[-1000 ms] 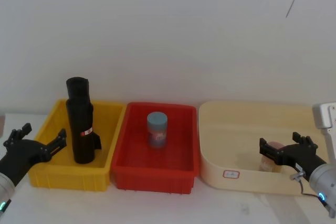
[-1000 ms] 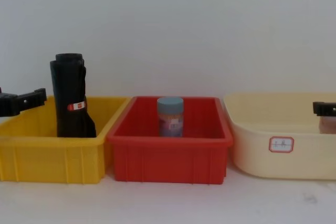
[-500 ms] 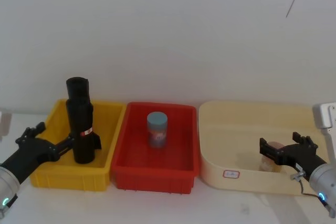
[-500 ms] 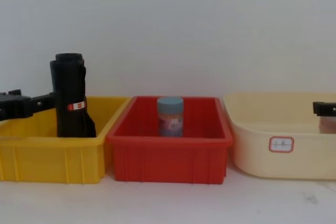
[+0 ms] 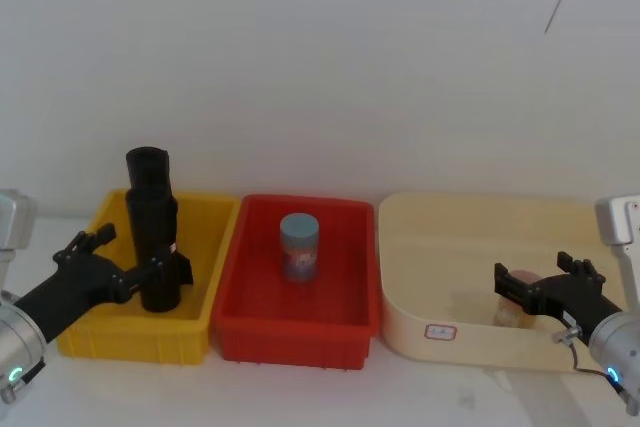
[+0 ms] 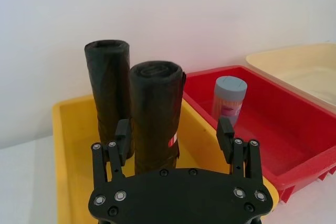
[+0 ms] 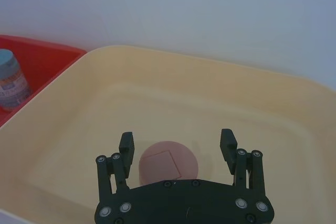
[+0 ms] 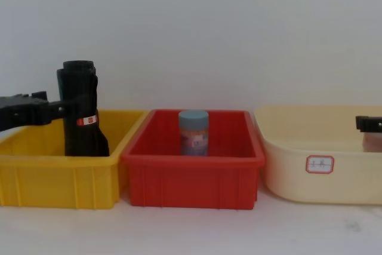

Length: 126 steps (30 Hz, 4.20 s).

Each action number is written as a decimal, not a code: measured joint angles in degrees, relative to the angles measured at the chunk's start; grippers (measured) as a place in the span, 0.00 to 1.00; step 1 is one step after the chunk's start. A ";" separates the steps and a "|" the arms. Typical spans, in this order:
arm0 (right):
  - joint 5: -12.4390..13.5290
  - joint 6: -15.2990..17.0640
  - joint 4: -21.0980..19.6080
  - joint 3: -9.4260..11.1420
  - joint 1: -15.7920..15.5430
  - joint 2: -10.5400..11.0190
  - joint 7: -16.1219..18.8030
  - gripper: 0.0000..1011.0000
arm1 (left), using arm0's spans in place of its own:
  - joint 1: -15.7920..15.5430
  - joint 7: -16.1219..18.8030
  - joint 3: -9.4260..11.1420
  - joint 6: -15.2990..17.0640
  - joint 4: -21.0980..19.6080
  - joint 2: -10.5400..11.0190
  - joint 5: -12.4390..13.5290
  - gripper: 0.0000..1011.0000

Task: Pick up the garbage bag with the one hand and transfer it to the other hand.

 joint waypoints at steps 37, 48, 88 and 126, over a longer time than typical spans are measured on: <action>0.00 0.00 0.00 0.00 0.00 0.00 0.00 0.99 | -5.01 6.23 2.49 4.09 2.01 -1.20 5.28 0.99; 0.00 0.00 0.00 0.00 0.00 0.00 0.00 0.99 | -6.62 5.29 2.49 3.24 5.27 -2.02 5.71 0.99; 0.00 0.00 0.00 0.00 0.00 0.00 0.00 0.99 | -12.32 0.81 4.08 -1.31 14.97 -3.92 4.76 0.99; 0.00 0.00 0.00 0.00 0.00 0.00 0.00 0.99 | -14.70 -0.45 3.81 -2.43 19.29 -5.17 4.21 0.49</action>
